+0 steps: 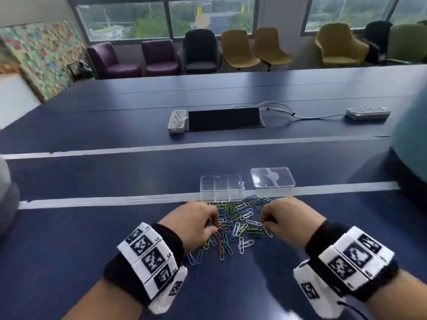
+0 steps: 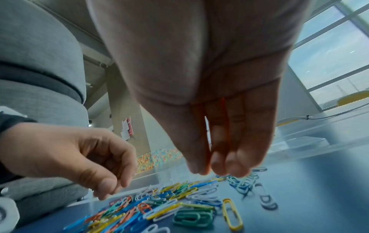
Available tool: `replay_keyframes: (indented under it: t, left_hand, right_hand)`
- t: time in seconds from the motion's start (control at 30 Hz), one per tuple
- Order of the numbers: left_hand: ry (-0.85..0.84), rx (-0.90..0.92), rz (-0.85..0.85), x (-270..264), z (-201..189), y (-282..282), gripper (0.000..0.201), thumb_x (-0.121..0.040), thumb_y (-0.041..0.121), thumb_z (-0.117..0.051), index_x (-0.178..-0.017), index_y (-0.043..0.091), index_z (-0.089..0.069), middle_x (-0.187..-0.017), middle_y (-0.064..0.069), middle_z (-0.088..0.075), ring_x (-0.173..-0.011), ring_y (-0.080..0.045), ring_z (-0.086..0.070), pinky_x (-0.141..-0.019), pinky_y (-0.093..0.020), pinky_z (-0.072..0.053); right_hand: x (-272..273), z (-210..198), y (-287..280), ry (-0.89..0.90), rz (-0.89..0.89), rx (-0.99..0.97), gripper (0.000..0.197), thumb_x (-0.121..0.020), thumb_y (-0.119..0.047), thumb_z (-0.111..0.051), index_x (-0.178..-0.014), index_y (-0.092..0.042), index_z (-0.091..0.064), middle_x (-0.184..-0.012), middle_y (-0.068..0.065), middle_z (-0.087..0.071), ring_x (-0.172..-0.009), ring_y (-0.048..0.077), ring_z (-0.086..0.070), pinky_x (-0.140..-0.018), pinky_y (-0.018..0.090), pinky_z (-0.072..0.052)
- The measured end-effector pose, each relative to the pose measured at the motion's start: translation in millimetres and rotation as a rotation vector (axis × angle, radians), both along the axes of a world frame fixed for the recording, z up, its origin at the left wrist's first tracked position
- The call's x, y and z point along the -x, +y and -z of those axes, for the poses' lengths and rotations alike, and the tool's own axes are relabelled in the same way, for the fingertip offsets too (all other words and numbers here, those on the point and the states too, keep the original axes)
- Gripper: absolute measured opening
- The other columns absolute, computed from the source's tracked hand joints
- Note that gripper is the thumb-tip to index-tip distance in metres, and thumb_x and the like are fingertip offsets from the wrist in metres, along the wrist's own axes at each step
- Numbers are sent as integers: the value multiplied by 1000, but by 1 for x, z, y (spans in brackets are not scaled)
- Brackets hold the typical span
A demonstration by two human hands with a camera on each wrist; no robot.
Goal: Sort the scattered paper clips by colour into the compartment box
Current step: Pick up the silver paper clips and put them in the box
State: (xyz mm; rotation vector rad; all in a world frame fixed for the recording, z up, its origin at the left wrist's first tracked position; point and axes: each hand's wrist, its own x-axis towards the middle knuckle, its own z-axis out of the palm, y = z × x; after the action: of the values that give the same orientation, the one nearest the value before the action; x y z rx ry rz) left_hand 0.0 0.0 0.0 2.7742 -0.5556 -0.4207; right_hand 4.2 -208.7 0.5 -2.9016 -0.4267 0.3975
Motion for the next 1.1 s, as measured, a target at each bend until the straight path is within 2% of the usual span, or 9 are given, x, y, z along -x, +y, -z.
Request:
replay_keyframes:
  t: [0.27,0.43,0.53,0.6,0.67,0.77,0.87,0.93,1.1]
  left_hand:
    - [27,-55,28,-28,9,-7,12,-91,26,-57,-99,23,-65,-105,3,-66,-94,-15,-61,-88,-33,-52]
    - [38,-92,17,-37,11,-8,14,-89,24,-59,-100,22,-68,-106,2,-66,-85,-13,-58,-79,-28,-51]
    - [52,-127,17,-40,12,-8,16,-89,25,-59,-101,24,-69,-107,1,-67,-93,-17,-62,-81,-31,-51]
    - [45,-145,27,-41,11,-9,16,-88,25,-60,-101,26,-69,-108,1,-66,-96,-19,-63,-83,-33,-52]
    - [22,-160,28,-42,10,-9,16,-86,25,-62,-100,29,-70,-107,2,-66,-96,-20,-63,-83,-35,-53]
    - [-10,-174,23,-45,9,-6,19,-85,20,-60,-99,29,-69,-105,3,-67,-95,-21,-63,-83,-34,-53]
    - [-6,-166,28,-47,12,-3,22,-85,17,-57,-99,29,-69,-105,3,-67,-95,-21,-64,-84,-36,-54]
    - [-3,-161,45,-47,14,-4,16,-85,24,-58,-95,27,-70,-102,4,-67,-93,-20,-63,-83,-37,-55]
    - [-2,-173,67,-47,19,-7,9,-84,29,-61,-85,24,-69,-99,3,-65,-91,-20,-62,-76,-36,-54]
  right_hand:
    - [-31,19,19,45,-29,71,18,-83,-18,-57,-87,-11,-73,-92,7,-72,-86,26,-66,-77,31,-55]
    - [-34,19,17,52,-63,63,21,-79,-15,-52,-83,-10,-72,-85,5,-72,-82,25,-66,-74,30,-55]
    - [-37,14,13,21,-96,26,19,-81,-17,-51,-85,-15,-70,-72,-5,-65,-78,17,-63,-69,22,-48]
    - [-39,12,12,-1,-105,-16,21,-84,-17,-50,-96,-24,-66,-66,-12,-55,-67,9,-54,-67,20,-39]
    - [-42,10,10,-14,-129,-35,30,-85,-14,-47,-105,-29,-64,-74,-10,-61,-68,8,-52,-69,20,-38]
    - [-47,10,11,2,-183,-37,35,-83,-10,-46,-101,-30,-69,-100,-4,-69,-91,16,-61,-80,23,-47]
    - [-49,14,16,0,-247,-2,34,-82,-10,-46,-96,-23,-74,-99,-2,-69,-94,19,-63,-84,28,-51]
    - [-51,18,20,-9,-293,41,27,-83,-16,-49,-93,-20,-73,-94,0,-69,-91,21,-64,-81,31,-53]
    - [-51,20,26,40,-315,108,15,-82,-29,-59,-85,-20,-72,-92,1,-67,-89,24,-63,-79,34,-53]
